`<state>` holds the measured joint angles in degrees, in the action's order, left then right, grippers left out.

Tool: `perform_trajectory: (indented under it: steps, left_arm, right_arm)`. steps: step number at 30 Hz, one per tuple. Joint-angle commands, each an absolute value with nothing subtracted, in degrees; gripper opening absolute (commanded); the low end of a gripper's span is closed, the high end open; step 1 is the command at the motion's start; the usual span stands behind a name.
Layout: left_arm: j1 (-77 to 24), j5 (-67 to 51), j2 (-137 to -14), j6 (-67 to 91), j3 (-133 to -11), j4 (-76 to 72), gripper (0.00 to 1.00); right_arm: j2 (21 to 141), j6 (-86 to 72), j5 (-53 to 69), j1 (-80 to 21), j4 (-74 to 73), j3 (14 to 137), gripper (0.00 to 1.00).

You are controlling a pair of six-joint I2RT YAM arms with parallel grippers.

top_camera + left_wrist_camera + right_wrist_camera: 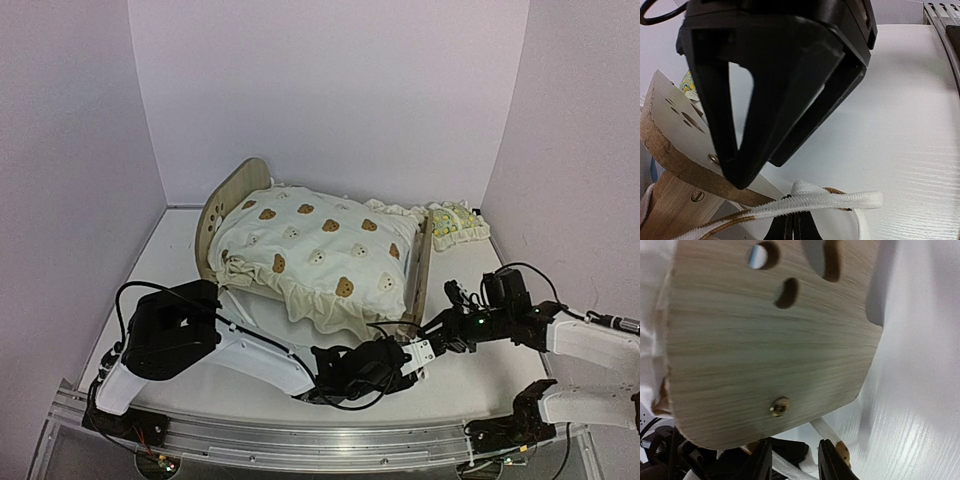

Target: Set up the pet bed

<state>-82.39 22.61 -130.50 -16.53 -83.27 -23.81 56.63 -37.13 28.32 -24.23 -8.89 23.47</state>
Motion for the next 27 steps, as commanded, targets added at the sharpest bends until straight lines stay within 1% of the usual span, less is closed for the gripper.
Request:
perform_trajectory:
  steps: [1,5,11,21,27]
  left_arm:
    - [-82.1,22.5,-130.4,-16.1,-82.9,-27.1,0.0]
    - [-82.1,22.6,-130.6,-16.1,-82.9,-27.6,0.0]
    - [-82.0,22.7,-130.3,-16.0,-82.3,-28.8,0.0]
    - [-82.0,23.5,-130.3,-15.2,-82.2,-30.3,0.0]
    - [-82.0,23.7,-130.8,-14.9,-82.5,-31.0,0.0]
  right_arm:
    - [56.8,-39.9,31.1,-22.6,-5.2,21.7,0.33]
    - [55.7,-40.5,32.0,-22.0,-5.0,21.0,0.32]
    - [57.3,-41.5,33.7,-21.7,-2.2,19.3,0.31]
    - [56.9,-42.6,35.1,-21.7,-0.9,17.6,0.33]
    - [56.4,-43.3,35.7,-21.6,-0.5,16.6,0.31]
